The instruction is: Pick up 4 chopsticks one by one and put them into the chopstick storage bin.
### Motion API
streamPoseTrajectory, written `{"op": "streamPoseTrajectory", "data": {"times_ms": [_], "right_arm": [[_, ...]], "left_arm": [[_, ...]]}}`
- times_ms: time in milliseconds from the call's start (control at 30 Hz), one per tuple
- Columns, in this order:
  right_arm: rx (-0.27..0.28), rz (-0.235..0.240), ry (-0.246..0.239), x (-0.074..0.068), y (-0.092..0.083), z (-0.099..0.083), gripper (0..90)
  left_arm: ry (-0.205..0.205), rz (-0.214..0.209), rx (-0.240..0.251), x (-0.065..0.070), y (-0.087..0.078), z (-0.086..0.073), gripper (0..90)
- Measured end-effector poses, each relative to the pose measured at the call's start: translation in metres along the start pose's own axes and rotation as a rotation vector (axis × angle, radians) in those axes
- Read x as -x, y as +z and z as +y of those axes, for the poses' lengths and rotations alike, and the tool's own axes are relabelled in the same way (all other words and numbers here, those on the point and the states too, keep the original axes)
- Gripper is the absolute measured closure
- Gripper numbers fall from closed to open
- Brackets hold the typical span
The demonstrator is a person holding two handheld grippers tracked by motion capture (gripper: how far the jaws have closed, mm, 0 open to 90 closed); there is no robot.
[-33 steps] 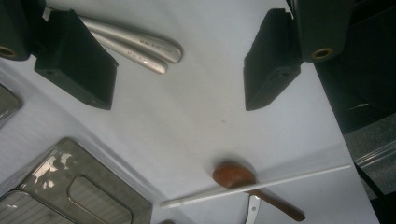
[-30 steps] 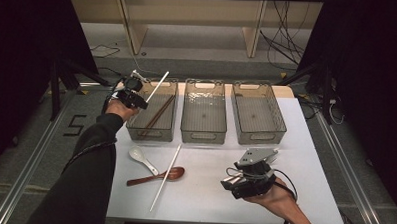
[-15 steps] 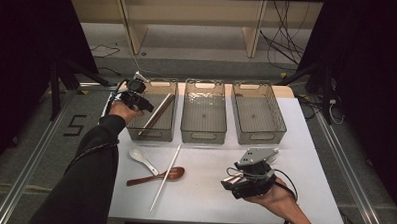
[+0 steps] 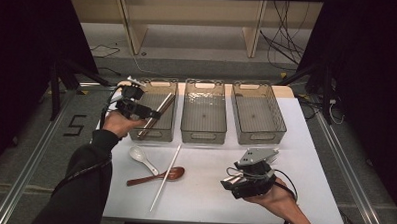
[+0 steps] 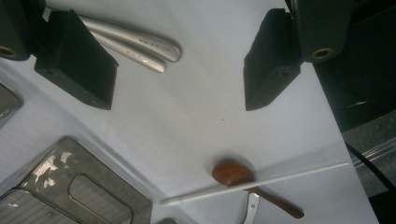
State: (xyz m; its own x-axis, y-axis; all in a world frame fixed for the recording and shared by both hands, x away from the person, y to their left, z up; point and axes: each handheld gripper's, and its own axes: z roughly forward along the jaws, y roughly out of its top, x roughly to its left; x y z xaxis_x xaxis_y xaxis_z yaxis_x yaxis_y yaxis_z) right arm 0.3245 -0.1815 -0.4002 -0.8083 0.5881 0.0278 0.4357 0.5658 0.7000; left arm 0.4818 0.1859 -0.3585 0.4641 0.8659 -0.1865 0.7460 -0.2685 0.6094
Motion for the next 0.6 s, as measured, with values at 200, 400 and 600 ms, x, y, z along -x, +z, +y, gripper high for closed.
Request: {"op": "streamPoseTrajectory", "data": {"times_ms": [200,400,600], "right_arm": [[0.004,-0.005,0.005,0.001,0.0,0.0,26.5],[0.005,-0.005,0.003,-0.001,0.0,0.001,26.5],[0.005,-0.006,0.002,-0.001,-0.001,0.0,26.5]], "left_arm": [[0.061,-0.011,-0.031,0.026,0.0,-0.028,20.5],[0.123,0.001,-0.09,0.052,0.007,-0.057,17.0],[0.15,-0.019,-0.159,0.068,0.013,-0.082,16.5]]}}
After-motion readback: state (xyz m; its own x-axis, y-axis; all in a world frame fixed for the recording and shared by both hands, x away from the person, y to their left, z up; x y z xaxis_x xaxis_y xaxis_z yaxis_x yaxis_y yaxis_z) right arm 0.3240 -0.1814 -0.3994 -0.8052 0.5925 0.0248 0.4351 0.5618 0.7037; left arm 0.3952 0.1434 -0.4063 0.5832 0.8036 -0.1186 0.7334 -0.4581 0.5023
